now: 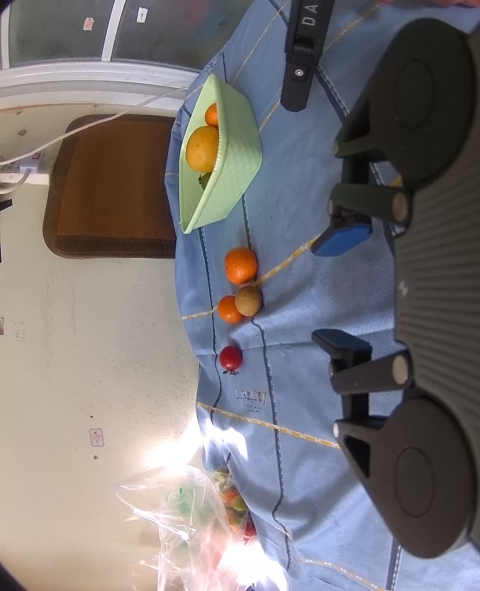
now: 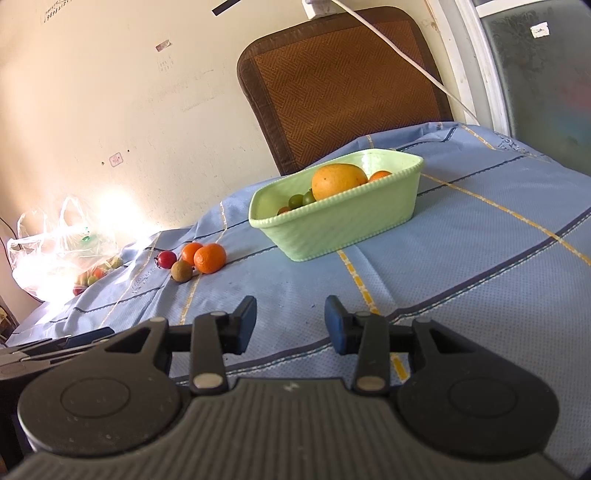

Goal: Organize fruits
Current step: 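Withdraw both open tools from the bowl toward the loose fruits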

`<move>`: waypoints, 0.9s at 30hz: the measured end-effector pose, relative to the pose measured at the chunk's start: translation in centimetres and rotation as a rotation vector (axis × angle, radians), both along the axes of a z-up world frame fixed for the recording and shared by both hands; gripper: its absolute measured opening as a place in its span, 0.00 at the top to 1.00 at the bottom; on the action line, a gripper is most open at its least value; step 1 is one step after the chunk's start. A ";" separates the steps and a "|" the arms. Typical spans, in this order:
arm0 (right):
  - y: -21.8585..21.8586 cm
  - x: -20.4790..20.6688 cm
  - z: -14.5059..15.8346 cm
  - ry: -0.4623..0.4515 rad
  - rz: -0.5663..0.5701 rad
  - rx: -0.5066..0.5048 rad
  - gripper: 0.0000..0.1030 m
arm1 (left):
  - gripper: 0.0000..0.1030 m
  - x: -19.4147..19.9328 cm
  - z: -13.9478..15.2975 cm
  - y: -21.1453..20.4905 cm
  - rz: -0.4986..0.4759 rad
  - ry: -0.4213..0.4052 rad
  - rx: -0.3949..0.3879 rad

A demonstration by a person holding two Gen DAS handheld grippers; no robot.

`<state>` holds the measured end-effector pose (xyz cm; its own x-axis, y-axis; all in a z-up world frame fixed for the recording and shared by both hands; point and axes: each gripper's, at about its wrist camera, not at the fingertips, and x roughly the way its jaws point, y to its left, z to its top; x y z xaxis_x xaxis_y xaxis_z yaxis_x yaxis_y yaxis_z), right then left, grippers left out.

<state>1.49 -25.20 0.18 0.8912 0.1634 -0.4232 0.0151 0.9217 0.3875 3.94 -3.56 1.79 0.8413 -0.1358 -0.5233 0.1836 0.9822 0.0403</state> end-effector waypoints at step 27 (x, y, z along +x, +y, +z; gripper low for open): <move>-0.1 -0.2 0.0 -0.016 0.015 0.010 0.57 | 0.53 -0.7 0.3 0.4 -0.022 -0.052 -0.033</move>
<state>1.31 -25.26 0.17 0.8952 0.1814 -0.4070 -0.0055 0.9178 0.3969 3.24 -3.14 2.13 0.8636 -0.1715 -0.4742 0.2040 0.9788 0.0176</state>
